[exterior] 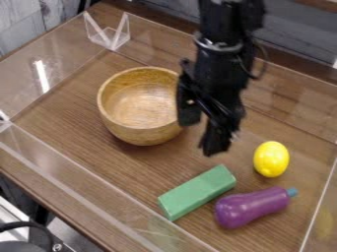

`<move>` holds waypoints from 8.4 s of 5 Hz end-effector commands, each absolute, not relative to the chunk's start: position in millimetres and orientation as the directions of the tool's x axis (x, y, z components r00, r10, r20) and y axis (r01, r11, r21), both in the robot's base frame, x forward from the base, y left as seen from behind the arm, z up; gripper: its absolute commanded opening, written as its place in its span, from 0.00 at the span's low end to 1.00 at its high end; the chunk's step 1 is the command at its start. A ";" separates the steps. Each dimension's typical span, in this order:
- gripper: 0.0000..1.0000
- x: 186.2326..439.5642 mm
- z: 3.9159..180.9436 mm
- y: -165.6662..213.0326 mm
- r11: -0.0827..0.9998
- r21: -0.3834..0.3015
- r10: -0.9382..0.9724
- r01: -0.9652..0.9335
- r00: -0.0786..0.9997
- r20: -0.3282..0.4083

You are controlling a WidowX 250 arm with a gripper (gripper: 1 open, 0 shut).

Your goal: Put the purple eggplant in the brown bowl

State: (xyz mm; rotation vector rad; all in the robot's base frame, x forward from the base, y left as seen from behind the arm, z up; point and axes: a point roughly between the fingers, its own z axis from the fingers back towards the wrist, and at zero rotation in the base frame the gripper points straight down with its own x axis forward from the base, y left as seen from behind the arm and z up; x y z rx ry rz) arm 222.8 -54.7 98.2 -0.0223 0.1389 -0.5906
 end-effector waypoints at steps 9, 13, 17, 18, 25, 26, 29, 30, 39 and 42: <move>1.00 199.0 36.1 -115.0 0.723 -0.044 -0.689 0.689 0.724 0.011; 0.00 201.1 27.2 -118.2 0.735 -0.064 -0.676 0.675 0.737 0.021; 0.00 201.7 30.4 -115.6 0.752 -0.078 -0.654 0.654 0.756 0.034; 0.00 201.2 36.9 -113.4 0.760 -0.078 -0.645 0.646 0.763 0.037; 0.00 203.8 64.5 -104.0 0.804 -0.075 -0.587 0.590 0.807 0.069; 0.00 204.0 66.2 -103.1 0.808 -0.077 -0.579 0.583 0.812 0.071; 0.00 203.9 70.0 -99.8 0.822 -0.086 -0.558 0.563 0.827 0.075; 0.00 204.1 70.7 -98.9 0.827 -0.089 -0.550 0.555 0.832 0.076; 0.00 209.3 77.2 -86.4 0.871 -0.110 -0.471 0.478 0.878 0.086; 0.00 215.2 89.4 -73.2 0.894 -0.105 -0.427 0.436 0.899 0.094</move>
